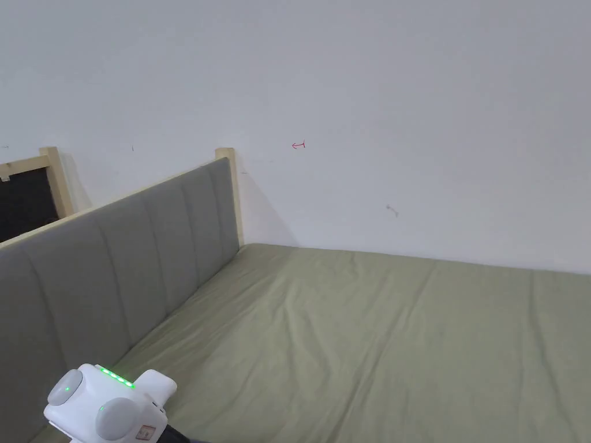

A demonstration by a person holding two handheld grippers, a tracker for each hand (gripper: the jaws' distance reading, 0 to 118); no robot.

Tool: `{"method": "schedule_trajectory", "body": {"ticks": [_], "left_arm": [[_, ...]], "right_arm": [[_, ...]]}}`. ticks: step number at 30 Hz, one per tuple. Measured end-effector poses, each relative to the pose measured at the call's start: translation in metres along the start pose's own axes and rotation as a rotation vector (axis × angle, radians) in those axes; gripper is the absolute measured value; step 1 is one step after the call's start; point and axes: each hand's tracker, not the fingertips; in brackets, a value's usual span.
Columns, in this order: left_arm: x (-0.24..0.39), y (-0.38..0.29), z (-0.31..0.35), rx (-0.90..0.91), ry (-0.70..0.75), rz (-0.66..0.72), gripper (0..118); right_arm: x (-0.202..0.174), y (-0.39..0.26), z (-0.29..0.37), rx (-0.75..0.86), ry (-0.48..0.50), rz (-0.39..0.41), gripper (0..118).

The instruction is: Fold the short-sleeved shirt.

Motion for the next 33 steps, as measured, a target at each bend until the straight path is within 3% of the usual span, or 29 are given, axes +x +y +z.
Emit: {"method": "schedule_trajectory", "body": {"ticks": [6,7,9,10,19,26,33], "left_arm": [[0.025,-0.011,0.041,0.061,-0.064,0.084,101],[0.036,-0.013,0.052,0.094,-0.128,0.098,88],[0.058,-0.013,0.068,0.151,-0.232,0.133,18],[0.075,-0.013,0.074,0.177,-0.262,0.142,0],[0.218,0.026,0.149,0.385,-0.423,0.196,0],[0.272,0.044,0.213,0.754,-0.368,0.223,0],[0.308,0.034,0.251,1.042,-0.207,0.205,0]], "right_arm": [[-0.003,0.009,0.005,0.038,-0.001,0.014,0],[-0.004,0.012,0.007,0.051,-0.004,0.027,0],[-0.008,0.016,0.012,0.069,-0.009,0.050,0],[-0.011,0.018,0.015,0.080,-0.010,0.060,0],[-0.034,0.042,0.056,0.193,-0.015,0.106,0],[-0.052,0.054,0.101,0.577,-0.058,0.128,0],[-0.063,0.043,0.125,0.955,-0.125,0.177,0]]}}
